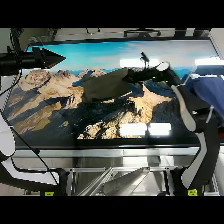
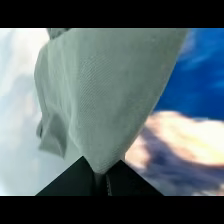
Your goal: Fold the shirts.
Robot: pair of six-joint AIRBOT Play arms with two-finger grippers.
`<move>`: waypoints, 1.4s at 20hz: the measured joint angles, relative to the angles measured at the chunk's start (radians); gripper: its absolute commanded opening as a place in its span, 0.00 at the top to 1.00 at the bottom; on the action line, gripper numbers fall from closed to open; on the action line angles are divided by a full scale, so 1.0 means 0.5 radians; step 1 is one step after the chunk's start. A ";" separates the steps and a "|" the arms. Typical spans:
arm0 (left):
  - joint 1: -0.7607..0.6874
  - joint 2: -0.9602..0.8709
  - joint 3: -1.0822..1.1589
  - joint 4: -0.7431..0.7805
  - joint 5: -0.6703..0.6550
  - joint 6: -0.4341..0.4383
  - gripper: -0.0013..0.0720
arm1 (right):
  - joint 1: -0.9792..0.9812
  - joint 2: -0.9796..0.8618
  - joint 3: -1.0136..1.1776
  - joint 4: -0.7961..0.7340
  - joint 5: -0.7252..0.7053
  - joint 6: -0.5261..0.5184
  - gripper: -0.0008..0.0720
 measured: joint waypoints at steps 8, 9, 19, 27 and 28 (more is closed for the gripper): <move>0.000 0.000 -0.001 0.001 -0.021 -0.001 0.96 | -0.973 0.658 0.000 -0.494 0.089 0.487 0.97; 0.000 -0.001 -0.001 0.001 -0.021 -0.001 0.96 | -1.105 0.735 0.000 -0.549 0.164 0.546 0.97; -0.012 -0.002 -0.002 0.002 -0.031 -0.005 0.96 | -1.823 1.355 -0.700 -1.496 0.815 0.900 0.96; -0.117 -0.002 -0.002 0.002 -0.056 -0.008 0.96 | -1.954 1.455 -1.307 -1.663 0.659 0.903 0.08; -0.132 -0.002 -0.002 0.002 -0.060 -0.014 0.96 | -1.958 1.458 -1.318 -1.671 0.670 0.879 0.08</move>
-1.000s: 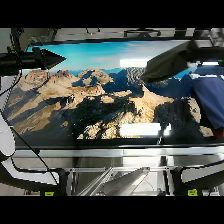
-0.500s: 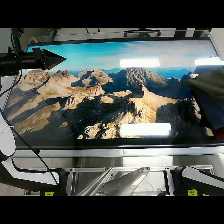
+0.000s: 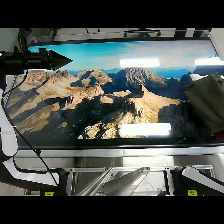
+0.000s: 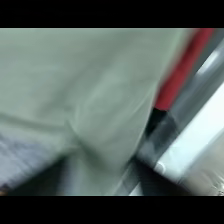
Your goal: Fold the shirts.
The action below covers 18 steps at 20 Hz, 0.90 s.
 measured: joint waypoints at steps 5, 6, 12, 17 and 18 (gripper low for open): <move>-0.014 0.000 0.003 -0.002 0.000 0.001 0.98 | -0.002 0.011 0.206 -0.042 0.288 -0.058 0.60; -0.001 0.000 0.011 -0.002 0.003 0.001 0.99 | 0.007 0.021 0.294 0.001 0.337 -0.059 0.73; 0.108 0.021 0.147 0.146 -0.047 -0.124 0.99 | 0.346 0.291 0.503 0.413 0.352 -0.103 0.97; 0.078 0.399 -0.339 0.387 -0.036 -0.180 0.98 | 0.984 0.701 0.134 0.517 0.193 -0.176 0.97; 0.047 0.525 -0.526 0.402 -0.010 -0.168 0.98 | 1.139 0.796 -0.011 0.526 0.136 -0.182 0.97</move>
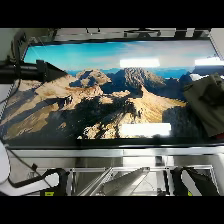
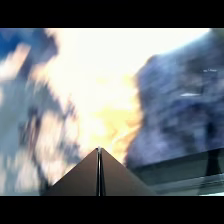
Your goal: Fold the shirts.
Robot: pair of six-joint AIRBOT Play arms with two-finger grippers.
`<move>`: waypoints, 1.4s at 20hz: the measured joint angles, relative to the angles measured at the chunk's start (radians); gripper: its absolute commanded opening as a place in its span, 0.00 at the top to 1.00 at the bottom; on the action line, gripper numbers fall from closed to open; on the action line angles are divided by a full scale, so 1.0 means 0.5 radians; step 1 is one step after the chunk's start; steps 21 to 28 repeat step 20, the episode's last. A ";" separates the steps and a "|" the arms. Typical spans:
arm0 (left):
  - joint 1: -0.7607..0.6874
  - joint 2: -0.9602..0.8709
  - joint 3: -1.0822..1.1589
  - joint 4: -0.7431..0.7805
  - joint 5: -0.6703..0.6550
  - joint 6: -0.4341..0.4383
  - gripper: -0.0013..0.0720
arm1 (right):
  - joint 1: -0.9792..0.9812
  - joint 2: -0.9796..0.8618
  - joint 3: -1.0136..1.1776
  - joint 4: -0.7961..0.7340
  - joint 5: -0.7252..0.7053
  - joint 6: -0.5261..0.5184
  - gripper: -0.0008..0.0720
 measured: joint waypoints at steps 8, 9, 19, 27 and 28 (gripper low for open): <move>-0.268 0.839 -1.228 0.062 0.262 0.033 0.98 | 0.687 0.336 -0.678 0.026 -0.320 -0.022 0.97; -0.278 0.899 -1.301 0.062 0.288 0.033 0.98 | 0.706 0.343 -0.697 0.030 -0.329 -0.027 0.97; -0.306 1.187 -1.598 0.069 0.441 0.024 0.98 | 0.759 0.354 -0.742 0.038 -0.357 -0.027 0.97; -0.306 1.196 -1.605 0.068 0.446 0.023 0.98 | 0.760 0.354 -0.742 0.038 -0.357 -0.027 0.97; -0.306 1.196 -1.605 0.068 0.446 0.023 0.98 | 0.760 0.354 -0.742 0.038 -0.357 -0.027 0.97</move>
